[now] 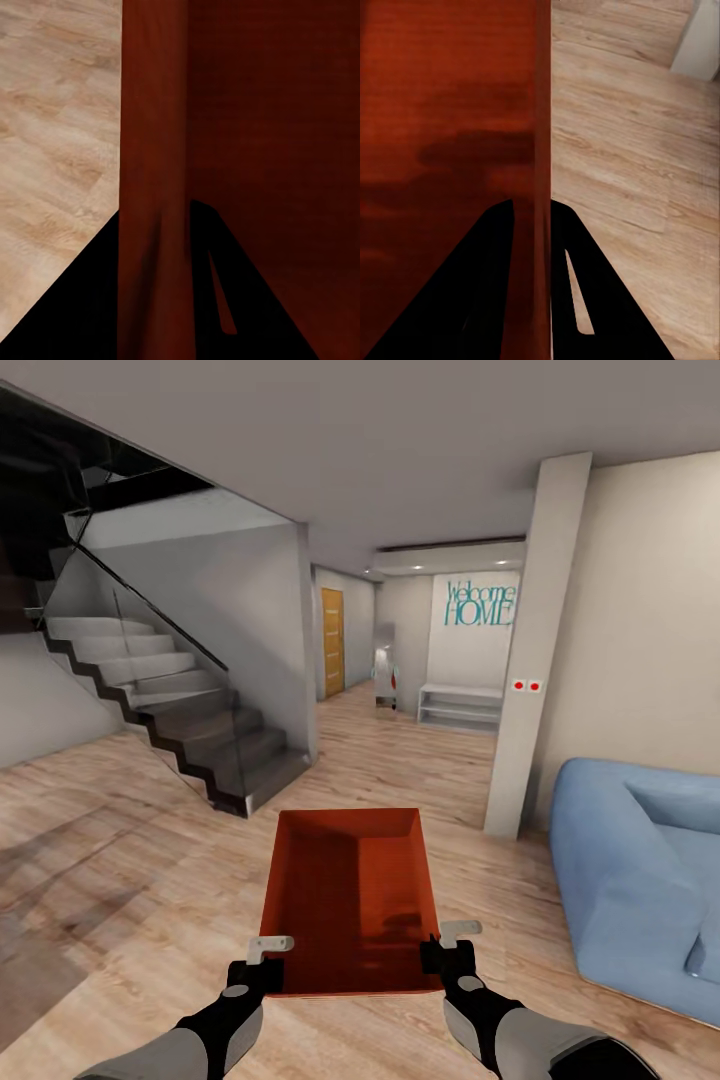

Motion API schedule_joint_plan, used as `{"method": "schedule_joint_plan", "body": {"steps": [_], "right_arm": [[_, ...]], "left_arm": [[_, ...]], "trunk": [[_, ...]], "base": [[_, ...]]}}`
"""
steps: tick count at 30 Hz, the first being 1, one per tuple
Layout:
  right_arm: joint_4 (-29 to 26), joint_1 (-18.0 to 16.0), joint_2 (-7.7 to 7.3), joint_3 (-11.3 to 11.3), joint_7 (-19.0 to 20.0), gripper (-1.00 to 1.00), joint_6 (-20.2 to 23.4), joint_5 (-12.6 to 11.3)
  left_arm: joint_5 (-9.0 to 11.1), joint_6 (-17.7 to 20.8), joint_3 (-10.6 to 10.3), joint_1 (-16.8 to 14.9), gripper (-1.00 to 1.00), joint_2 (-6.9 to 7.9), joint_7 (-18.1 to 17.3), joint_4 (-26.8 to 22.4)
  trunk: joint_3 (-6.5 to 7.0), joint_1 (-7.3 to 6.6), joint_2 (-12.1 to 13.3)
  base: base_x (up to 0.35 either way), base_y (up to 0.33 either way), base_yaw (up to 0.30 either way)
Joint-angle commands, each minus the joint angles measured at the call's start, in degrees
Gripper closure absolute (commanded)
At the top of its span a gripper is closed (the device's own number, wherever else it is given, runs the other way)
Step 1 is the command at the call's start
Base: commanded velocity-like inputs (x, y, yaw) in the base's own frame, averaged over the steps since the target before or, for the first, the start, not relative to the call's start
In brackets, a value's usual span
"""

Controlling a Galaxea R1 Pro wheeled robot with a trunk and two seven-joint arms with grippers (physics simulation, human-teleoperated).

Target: Move the two storage containers from the living room to the garage. In the garage, place one container on the floor and stack the other container on top of it (either order is fine).

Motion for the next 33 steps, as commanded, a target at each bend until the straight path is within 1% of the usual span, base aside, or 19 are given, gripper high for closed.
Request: {"method": "schedule_joint_plan", "body": {"steps": [1, 10, 33], "right_arm": [[0.0, -0.1, 0.37, -3.1, -0.1, 1.00, -0.1, 0.2], [0.0, -0.1, 0.37, -3.1, 0.0, 1.00, -0.1, 0.2], [0.0, -0.1, 0.37, -3.1, 0.0, 1.00, -0.1, 0.2]], "left_arm": [[0.3, -0.1, 0.0, 0.0, 1.00, -0.05, 0.4, 0.0], [0.3, 0.1, 0.0, 0.0, 1.00, -0.05, 0.4, 0.0], [0.3, 0.0, 0.0, 0.0, 1.00, -0.04, 0.4, 0.0]], "trunk": [[-0.10, 0.05, -0.1], [-0.10, 0.05, -0.1], [-0.10, 0.05, -0.1]], "base": [[0.321, 0.000, -0.022], [0.321, 0.000, -0.142], [0.321, 0.000, -0.004]]}}
